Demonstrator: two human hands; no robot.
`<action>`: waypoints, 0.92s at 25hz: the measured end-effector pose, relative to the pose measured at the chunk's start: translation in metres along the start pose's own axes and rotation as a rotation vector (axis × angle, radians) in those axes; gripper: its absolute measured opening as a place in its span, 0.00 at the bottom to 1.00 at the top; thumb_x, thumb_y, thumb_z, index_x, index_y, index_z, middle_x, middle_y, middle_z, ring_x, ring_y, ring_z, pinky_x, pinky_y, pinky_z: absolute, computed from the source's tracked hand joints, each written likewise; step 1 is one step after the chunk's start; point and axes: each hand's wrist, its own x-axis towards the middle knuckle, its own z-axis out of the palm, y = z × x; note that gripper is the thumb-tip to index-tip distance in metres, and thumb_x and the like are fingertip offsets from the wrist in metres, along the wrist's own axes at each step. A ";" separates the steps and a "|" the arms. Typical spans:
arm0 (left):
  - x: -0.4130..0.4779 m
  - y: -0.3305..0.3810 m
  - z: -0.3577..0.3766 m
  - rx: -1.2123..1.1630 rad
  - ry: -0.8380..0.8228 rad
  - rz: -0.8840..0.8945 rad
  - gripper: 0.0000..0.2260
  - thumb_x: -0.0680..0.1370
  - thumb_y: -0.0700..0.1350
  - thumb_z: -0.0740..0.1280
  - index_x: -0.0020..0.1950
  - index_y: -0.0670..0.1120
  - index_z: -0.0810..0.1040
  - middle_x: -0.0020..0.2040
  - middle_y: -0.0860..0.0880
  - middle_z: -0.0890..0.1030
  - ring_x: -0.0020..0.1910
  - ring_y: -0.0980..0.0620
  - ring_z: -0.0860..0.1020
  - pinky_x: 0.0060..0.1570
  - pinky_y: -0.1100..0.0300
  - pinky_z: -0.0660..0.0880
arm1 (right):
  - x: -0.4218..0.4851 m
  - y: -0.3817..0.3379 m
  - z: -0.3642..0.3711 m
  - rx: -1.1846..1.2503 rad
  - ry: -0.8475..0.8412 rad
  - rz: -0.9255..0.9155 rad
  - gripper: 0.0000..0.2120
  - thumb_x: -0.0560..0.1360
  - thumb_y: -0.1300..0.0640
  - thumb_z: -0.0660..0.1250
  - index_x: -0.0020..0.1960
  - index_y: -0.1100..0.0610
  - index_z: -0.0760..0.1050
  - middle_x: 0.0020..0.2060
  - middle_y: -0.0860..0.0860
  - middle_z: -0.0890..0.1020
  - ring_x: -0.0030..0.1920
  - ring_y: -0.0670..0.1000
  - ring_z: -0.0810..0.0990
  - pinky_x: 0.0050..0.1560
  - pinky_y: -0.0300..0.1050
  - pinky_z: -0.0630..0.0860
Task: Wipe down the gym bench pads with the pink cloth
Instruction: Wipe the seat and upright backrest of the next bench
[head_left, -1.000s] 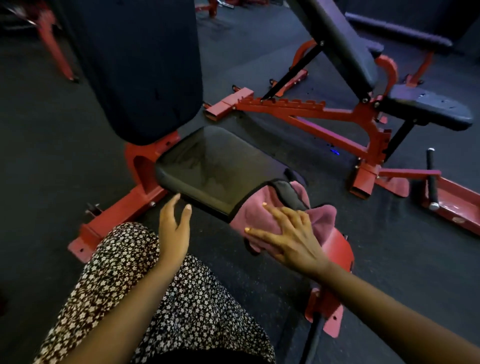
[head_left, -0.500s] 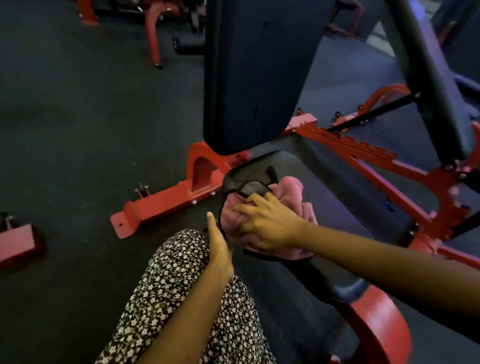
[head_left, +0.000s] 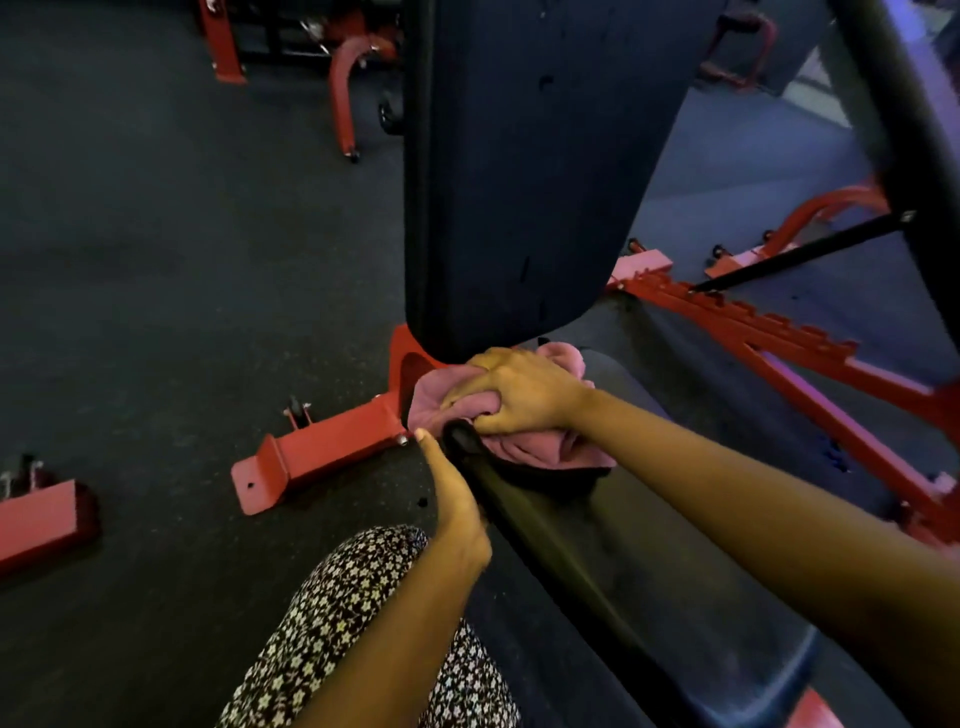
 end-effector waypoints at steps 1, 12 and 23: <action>0.001 -0.003 0.006 0.003 0.026 -0.002 0.40 0.66 0.78 0.50 0.64 0.50 0.73 0.57 0.45 0.79 0.53 0.47 0.78 0.53 0.53 0.76 | -0.004 0.007 0.001 0.012 0.016 0.025 0.19 0.71 0.43 0.64 0.61 0.41 0.75 0.57 0.50 0.77 0.57 0.52 0.73 0.57 0.52 0.71; 0.024 -0.020 0.021 0.021 0.203 0.068 0.29 0.73 0.67 0.58 0.68 0.50 0.69 0.60 0.45 0.77 0.57 0.43 0.77 0.61 0.44 0.73 | -0.057 0.086 -0.006 0.184 0.116 0.284 0.27 0.65 0.39 0.56 0.61 0.43 0.76 0.60 0.51 0.77 0.59 0.52 0.74 0.61 0.49 0.69; -0.020 -0.029 0.026 1.377 -0.287 1.141 0.34 0.73 0.64 0.47 0.75 0.50 0.58 0.76 0.50 0.58 0.77 0.50 0.50 0.73 0.52 0.40 | -0.126 0.120 0.019 0.327 0.227 0.837 0.22 0.74 0.44 0.61 0.68 0.42 0.68 0.62 0.56 0.76 0.59 0.59 0.75 0.57 0.49 0.70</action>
